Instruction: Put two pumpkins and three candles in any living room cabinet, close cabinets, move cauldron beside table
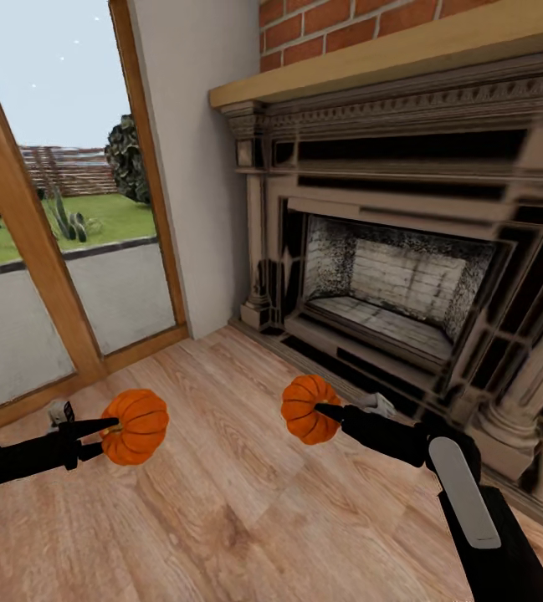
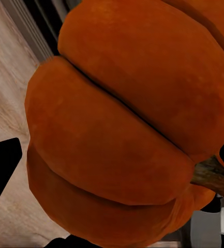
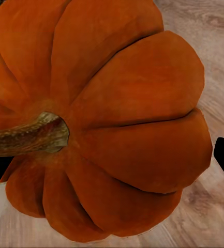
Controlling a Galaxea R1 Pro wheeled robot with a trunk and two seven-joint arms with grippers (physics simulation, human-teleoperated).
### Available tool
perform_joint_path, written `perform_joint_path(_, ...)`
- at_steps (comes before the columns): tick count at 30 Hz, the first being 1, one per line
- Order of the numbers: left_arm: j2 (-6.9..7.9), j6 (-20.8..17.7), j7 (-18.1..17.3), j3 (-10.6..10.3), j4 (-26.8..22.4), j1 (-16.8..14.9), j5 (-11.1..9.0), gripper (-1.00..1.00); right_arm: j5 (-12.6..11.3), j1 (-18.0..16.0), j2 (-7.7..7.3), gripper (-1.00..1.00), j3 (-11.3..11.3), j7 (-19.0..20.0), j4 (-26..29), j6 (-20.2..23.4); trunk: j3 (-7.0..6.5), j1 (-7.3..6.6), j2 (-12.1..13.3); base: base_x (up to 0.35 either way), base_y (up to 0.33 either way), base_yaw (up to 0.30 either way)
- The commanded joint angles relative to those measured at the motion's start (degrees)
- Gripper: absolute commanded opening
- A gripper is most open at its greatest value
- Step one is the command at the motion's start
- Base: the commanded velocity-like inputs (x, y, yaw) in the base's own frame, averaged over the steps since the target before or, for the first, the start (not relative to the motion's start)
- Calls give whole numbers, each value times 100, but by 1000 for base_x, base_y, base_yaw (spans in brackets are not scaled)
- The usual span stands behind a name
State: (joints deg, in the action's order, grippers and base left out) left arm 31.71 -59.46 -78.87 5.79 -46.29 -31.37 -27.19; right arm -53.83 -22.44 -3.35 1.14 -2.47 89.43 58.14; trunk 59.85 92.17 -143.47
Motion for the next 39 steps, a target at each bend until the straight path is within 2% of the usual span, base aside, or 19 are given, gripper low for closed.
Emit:
perform_joint_path(1, 2, -48, 4, 1, -3, -1, -14, -100, -101, -5, 1, -100, 23, -29, 4, 21, -10, -4, -1, 0, 0, -152)
perform_joint_path(13, 2, -48, 4, 1, -3, -1, -22, -100, -101, -30, 1, -100, 53, -25, 4, 22, -168, -35, 15, -165, 0, -80)
perform_joint_path(19, 2, -48, 4, 1, -2, -1, -22, -100, -101, -46, 1, -100, 64, -25, 4, 51, -112, -35, 15, -8, 0, -9)
perform_joint_path(21, 2, -48, 4, 1, -1, -1, -20, -100, -105, -49, 1, -100, 128, -25, 4, 59, -93, -35, 15, 0, 0, 0)
perform_joint_path(27, 2, -48, 4, 1, -3, -1, -16, -100, -110, -50, 1, -100, 178, -18, 4, 66, -169, -50, 23, 0, 0, 0)
perform_joint_path(39, 2, -48, 4, 1, -1, -1, -6, -100, -110, -50, 1, -100, 193, -16, -5, 66, -271, -314, 505, 0, 0, 0)
